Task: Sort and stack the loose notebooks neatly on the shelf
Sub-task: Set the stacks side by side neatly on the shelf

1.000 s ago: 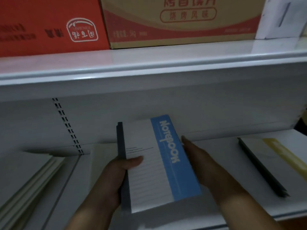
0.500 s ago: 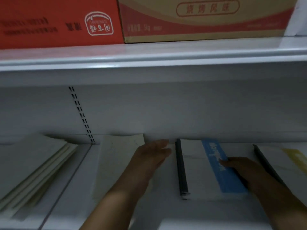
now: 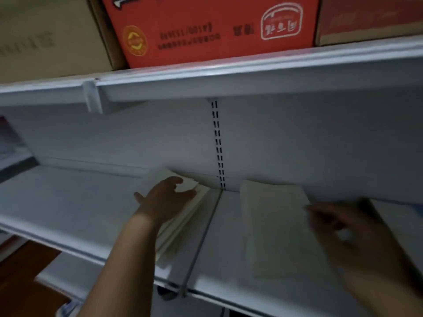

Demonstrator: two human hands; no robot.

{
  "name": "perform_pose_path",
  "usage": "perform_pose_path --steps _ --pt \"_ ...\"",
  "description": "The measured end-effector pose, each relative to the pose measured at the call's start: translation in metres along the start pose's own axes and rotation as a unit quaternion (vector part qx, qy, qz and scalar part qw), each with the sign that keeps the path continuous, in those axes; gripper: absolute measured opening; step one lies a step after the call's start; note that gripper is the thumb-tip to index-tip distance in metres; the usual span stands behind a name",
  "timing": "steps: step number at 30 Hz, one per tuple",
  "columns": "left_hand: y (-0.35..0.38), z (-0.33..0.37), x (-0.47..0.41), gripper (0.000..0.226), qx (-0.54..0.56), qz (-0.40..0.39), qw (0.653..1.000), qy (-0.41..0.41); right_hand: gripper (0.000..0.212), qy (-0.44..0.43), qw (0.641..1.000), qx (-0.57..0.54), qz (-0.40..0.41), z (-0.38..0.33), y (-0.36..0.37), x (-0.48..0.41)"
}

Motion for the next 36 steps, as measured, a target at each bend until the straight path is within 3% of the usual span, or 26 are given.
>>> perform_pose_path --steps 1,4,5,7,11,14,17,21,23,26,31,33,35,36 --pt "-0.002 -0.007 -0.006 0.055 -0.042 -0.009 0.999 0.006 0.003 0.035 0.997 -0.015 -0.068 0.003 0.036 0.004" --pt "-0.034 -0.055 -0.034 0.068 -0.053 -0.031 0.998 0.031 0.027 0.145 0.961 -0.035 -0.234 0.026 0.150 0.012" --pt "-0.050 -0.078 -0.044 0.077 -0.043 -0.051 0.997 0.026 0.038 0.193 0.946 -0.057 -0.255 0.030 0.178 0.011" --pt "-0.073 -0.124 -0.064 0.086 -0.007 -0.105 0.994 -0.008 0.051 0.256 0.931 -0.077 -0.247 0.036 0.213 0.003" --pt "-0.059 -0.153 -0.086 0.066 0.121 -0.210 0.970 -0.033 0.035 0.341 0.911 -0.158 -0.169 0.041 0.252 -0.010" --pt "-0.047 -0.149 -0.093 0.035 0.214 -0.238 0.948 -0.009 0.024 0.332 0.921 -0.164 -0.126 0.038 0.271 -0.019" --pt "-0.049 -0.150 -0.095 0.018 0.276 -0.297 0.914 0.002 0.044 0.331 0.918 -0.184 -0.118 0.037 0.282 -0.027" --pt "-0.046 -0.155 -0.098 0.038 0.339 -0.319 0.885 -0.014 0.082 0.334 0.906 -0.237 -0.107 0.039 0.281 -0.033" --pt "-0.044 -0.156 -0.102 0.041 0.390 -0.301 0.869 -0.046 0.085 0.330 0.901 -0.260 -0.105 0.047 0.277 -0.032" --pt "-0.041 -0.153 -0.110 0.050 0.414 -0.296 0.857 -0.085 0.081 0.324 0.898 -0.277 -0.113 0.051 0.273 -0.030" --pt "-0.027 -0.133 -0.099 0.049 0.372 -0.377 0.846 -0.060 0.072 0.334 0.896 -0.268 -0.116 0.060 0.259 -0.033" --pt "-0.019 -0.129 -0.093 0.053 0.382 -0.344 0.858 -0.020 0.055 0.332 0.893 -0.277 -0.128 0.060 0.250 -0.039" --pt "-0.016 -0.125 -0.087 0.074 0.412 -0.281 0.866 0.035 0.035 0.318 0.899 -0.266 -0.138 0.055 0.240 -0.046" --pt "-0.019 -0.124 -0.083 0.085 0.428 -0.253 0.865 0.066 0.039 0.306 0.902 -0.268 -0.145 0.050 0.237 -0.049"
Point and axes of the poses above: each hand's wrist, its own x-axis away from the middle knuckle, its own y-axis out of the palm, z = x × y, the point moved 4 cm from there along -x, towards the middle knuckle, and after that the axes turned 4 degrees about -z, right-handed, at the moved point
